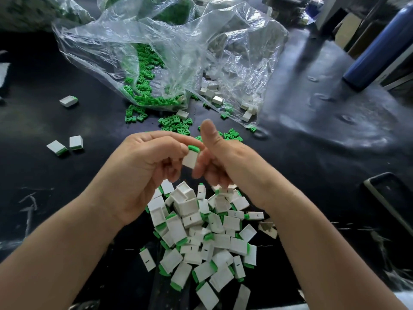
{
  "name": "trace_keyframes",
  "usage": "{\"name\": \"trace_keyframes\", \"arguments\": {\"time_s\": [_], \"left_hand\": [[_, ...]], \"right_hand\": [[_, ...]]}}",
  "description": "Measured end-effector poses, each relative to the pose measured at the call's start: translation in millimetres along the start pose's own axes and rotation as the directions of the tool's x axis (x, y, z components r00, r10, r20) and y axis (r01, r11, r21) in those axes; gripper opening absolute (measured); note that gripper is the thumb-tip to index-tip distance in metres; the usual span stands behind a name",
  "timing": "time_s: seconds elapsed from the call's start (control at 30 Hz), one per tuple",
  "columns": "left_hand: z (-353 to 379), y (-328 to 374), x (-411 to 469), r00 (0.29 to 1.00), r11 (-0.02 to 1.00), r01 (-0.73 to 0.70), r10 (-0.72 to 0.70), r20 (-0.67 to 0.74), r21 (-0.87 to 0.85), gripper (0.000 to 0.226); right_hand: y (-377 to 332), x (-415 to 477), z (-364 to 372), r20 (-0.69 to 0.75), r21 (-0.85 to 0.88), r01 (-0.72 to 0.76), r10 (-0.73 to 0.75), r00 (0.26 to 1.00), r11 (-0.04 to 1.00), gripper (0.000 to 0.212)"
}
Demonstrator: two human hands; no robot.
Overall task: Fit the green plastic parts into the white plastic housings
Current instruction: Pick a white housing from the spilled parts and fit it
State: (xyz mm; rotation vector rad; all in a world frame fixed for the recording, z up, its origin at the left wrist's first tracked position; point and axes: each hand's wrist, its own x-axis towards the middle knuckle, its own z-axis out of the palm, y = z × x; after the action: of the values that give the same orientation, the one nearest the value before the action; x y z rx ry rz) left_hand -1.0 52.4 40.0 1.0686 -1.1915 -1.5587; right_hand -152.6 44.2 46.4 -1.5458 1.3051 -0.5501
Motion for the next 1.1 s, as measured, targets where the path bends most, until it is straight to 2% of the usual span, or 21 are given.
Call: {"name": "trace_keyframes", "arguments": {"time_s": [0.07, 0.13, 0.2, 0.27, 0.33, 0.47, 0.57, 0.8, 1.03, 1.07, 1.1], "left_hand": [[-0.7, 1.0, -1.3, 1.0, 0.998, -0.008, 0.008, 0.004, 0.069, 0.02], [-0.2, 1.3, -3.0, 0.999, 0.988, -0.015, 0.009, 0.04, 0.152, 0.017], [2.0, 2.3, -5.4, 0.99, 0.973, -0.008, -0.026, 0.142, 0.229, 0.013], [4.8, 4.2, -8.8, 0.96, 0.96, 0.014, -0.092, 0.264, 0.281, 0.011], [7.4, 4.4, -11.3, 0.943, 0.941, 0.021, -0.13, 0.306, 0.337, 0.03], [8.0, 4.2, -8.9, 0.978, 0.953, 0.018, -0.08, 0.194, 0.301, 0.041], [6.1, 3.7, -7.2, 0.99, 0.964, 0.005, -0.043, 0.137, 0.265, 0.038], [2.0, 1.1, -1.8, 0.998, 0.989, 0.026, -0.016, -0.067, 0.143, 0.03], [2.1, -1.8, 0.8, 0.992, 0.992, 0.039, -0.024, -0.123, 0.121, 0.023], [2.0, -2.3, 1.1, 0.99, 0.993, 0.038, -0.022, -0.137, 0.115, 0.019], [1.4, -3.6, 1.8, 0.988, 0.993, 0.025, -0.006, -0.152, 0.119, 0.01]], "right_hand": [[8.6, 6.0, -9.4, -0.187, -0.127, -0.027, 0.003, 0.982, 0.992, 0.063], [19.7, 13.0, -16.6, -0.37, -0.266, -0.043, -0.06, 0.927, 0.963, 0.039], [28.3, 19.3, -18.3, -0.455, -0.383, -0.052, -0.139, 0.88, 0.922, 0.02], [34.0, 26.1, -14.8, -0.437, -0.499, -0.037, -0.214, 0.874, 0.866, 0.029], [37.4, 32.7, -9.8, -0.377, -0.625, -0.025, -0.273, 0.885, 0.781, 0.04], [42.4, 39.9, -4.7, -0.292, -0.746, -0.027, -0.291, 0.911, 0.665, 0.055], [46.3, 42.3, -4.0, -0.261, -0.783, -0.047, -0.259, 0.93, 0.621, 0.055], [47.0, 42.3, -5.5, -0.31, -0.769, -0.015, -0.352, 0.883, 0.639, 0.023], [47.8, 41.5, -6.6, -0.274, -0.792, -0.031, -0.31, 0.91, 0.61, 0.024], [46.2, 40.2, -8.6, -0.293, -0.765, -0.03, -0.305, 0.906, 0.644, 0.022], [44.0, 38.5, -11.2, -0.33, -0.694, -0.022, -0.292, 0.898, 0.72, 0.02]]}}
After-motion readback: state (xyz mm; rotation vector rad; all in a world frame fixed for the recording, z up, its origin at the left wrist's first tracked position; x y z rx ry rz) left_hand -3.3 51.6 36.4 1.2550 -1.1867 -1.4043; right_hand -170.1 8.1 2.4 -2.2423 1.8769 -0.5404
